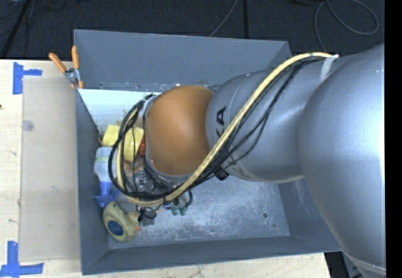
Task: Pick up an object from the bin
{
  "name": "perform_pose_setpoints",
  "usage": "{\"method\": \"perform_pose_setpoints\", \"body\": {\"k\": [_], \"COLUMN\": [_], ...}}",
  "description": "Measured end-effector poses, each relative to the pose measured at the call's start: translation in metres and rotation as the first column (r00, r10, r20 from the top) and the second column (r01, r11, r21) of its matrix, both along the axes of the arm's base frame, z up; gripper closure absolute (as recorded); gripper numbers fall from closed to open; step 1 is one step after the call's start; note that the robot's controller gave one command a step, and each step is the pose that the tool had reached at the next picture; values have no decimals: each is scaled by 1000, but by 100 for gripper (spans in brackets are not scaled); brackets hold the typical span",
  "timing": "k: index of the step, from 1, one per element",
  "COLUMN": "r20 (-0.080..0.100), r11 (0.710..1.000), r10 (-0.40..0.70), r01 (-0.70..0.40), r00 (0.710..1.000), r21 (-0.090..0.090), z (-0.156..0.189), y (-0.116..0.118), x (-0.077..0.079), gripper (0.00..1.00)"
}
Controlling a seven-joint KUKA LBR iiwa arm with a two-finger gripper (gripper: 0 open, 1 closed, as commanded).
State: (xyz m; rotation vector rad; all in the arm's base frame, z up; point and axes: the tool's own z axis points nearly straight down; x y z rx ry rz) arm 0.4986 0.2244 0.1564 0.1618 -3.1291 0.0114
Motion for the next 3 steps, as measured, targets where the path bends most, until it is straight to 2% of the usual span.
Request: {"method": "perform_pose_setpoints", "body": {"k": [1, 2, 3], "r20": [5, 8, 10], "r11": [1000, 999, 999], "r10": [-30, -38, -36], "r01": [30, 38, 36], "r00": [1000, 999, 999], "r21": [3, 4, 5], "z": [57, 69, 79], "y": [6, 7, 5], "x": [17, 22, 19], "gripper": [100, 100, 100]}}
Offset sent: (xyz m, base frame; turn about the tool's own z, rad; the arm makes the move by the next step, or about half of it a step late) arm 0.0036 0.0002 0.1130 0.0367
